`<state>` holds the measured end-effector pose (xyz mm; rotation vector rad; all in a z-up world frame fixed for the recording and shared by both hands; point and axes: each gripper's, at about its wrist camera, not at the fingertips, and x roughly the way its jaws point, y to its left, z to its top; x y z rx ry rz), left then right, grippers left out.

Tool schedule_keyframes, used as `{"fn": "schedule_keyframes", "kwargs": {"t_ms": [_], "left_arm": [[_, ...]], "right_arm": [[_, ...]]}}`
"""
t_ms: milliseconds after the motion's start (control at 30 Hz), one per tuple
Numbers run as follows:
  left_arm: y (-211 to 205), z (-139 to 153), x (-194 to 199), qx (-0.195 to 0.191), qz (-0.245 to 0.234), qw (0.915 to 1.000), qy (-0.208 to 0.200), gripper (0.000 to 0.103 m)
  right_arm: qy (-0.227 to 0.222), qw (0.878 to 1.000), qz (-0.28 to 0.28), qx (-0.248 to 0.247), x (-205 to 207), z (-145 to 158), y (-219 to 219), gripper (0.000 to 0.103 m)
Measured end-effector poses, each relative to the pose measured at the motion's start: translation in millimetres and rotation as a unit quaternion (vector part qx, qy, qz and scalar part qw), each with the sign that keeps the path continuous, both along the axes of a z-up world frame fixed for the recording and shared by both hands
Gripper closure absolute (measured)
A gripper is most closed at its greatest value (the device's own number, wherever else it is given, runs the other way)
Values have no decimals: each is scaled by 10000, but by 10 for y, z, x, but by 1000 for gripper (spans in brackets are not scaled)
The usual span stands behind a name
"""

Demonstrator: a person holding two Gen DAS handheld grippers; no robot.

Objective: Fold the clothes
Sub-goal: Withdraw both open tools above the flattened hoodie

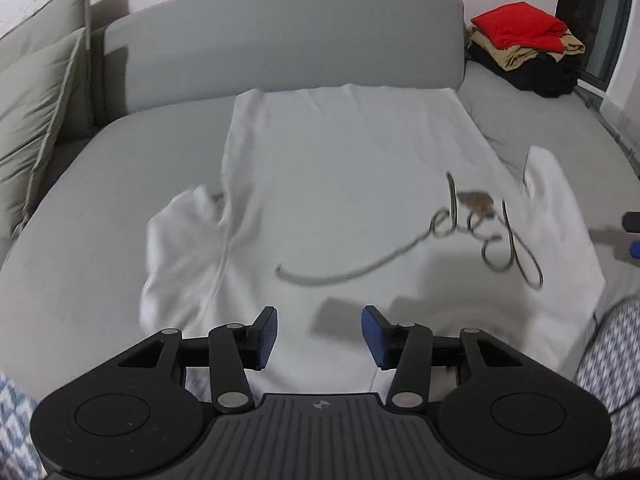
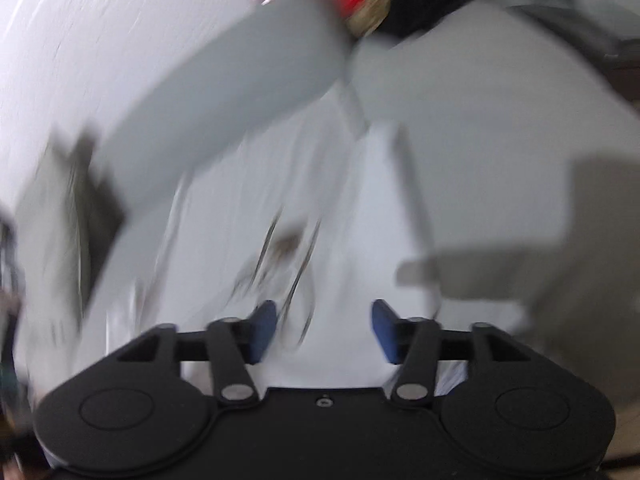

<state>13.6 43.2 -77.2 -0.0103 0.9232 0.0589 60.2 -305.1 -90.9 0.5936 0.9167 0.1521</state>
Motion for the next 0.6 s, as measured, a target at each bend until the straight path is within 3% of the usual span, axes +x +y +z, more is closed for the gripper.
{"fn": "schedule_keyframes", "kwargs": {"t_ms": [133,233,300,400,467,500,533,600], "left_arm": [[-81,-286,192,-81,-38,9996,251,56],[-114,-468,186,-84,-55,9992,386,54],[-112,-462,173,-61,-104,9993,365,54],[-61,-442,180,-180,-53,9991,381,53],[-58,-446,180,-184,-60,9992,363,53],[-58,-447,176,-181,-67,9992,352,53],[-59,-449,172,-176,-76,9992,338,53],[-55,-459,188,-191,-84,9992,337,52]], "right_arm": [[1174,9879,-227,991,310,-451,-403,45],[1417,9836,-211,1098,427,-697,-444,44],[1485,9778,-216,1465,507,-866,-440,40],[1425,9720,-301,1845,587,-1041,-427,35],[1224,9624,-382,2395,566,-1104,-457,38],[1037,9543,-413,2772,524,-1116,-477,52],[848,9445,-443,3144,482,-1128,-497,58],[273,9175,-466,3940,361,-1132,-548,58]]}}
